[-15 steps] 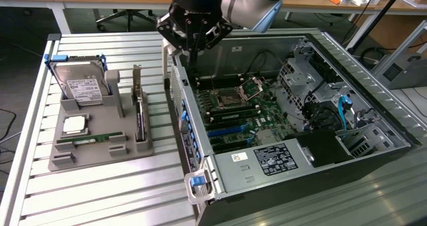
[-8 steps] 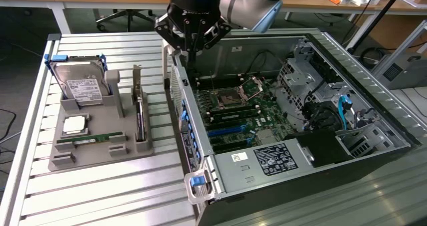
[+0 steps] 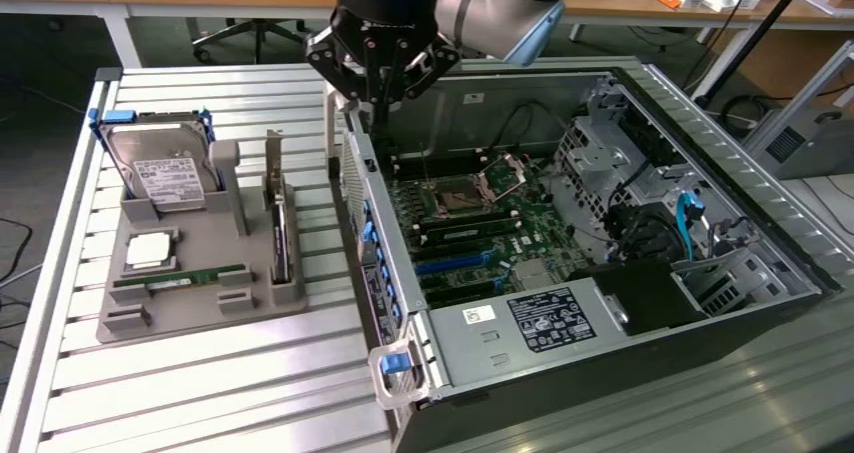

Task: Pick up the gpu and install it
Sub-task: 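Reach for the gpu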

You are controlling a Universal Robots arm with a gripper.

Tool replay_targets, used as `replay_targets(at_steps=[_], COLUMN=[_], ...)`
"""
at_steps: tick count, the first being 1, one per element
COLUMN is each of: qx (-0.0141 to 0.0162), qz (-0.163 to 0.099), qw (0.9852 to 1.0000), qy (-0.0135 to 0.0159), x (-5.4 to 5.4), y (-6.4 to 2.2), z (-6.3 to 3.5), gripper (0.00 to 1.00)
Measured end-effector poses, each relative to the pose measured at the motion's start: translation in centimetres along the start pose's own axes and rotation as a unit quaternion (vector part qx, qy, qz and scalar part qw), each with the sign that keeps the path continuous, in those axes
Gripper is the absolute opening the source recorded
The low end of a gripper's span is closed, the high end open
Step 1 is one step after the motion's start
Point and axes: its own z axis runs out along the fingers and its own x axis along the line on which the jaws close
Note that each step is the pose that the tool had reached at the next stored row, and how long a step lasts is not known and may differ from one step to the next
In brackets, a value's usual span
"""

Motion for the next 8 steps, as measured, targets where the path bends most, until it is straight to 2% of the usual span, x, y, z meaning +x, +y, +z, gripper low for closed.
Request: replay_targets(at_steps=[8], qx=[0.0002], qz=[0.0], qw=[1.0], qy=[0.0], x=[0.28], y=[-0.02], z=[-0.01], gripper=[0.11])
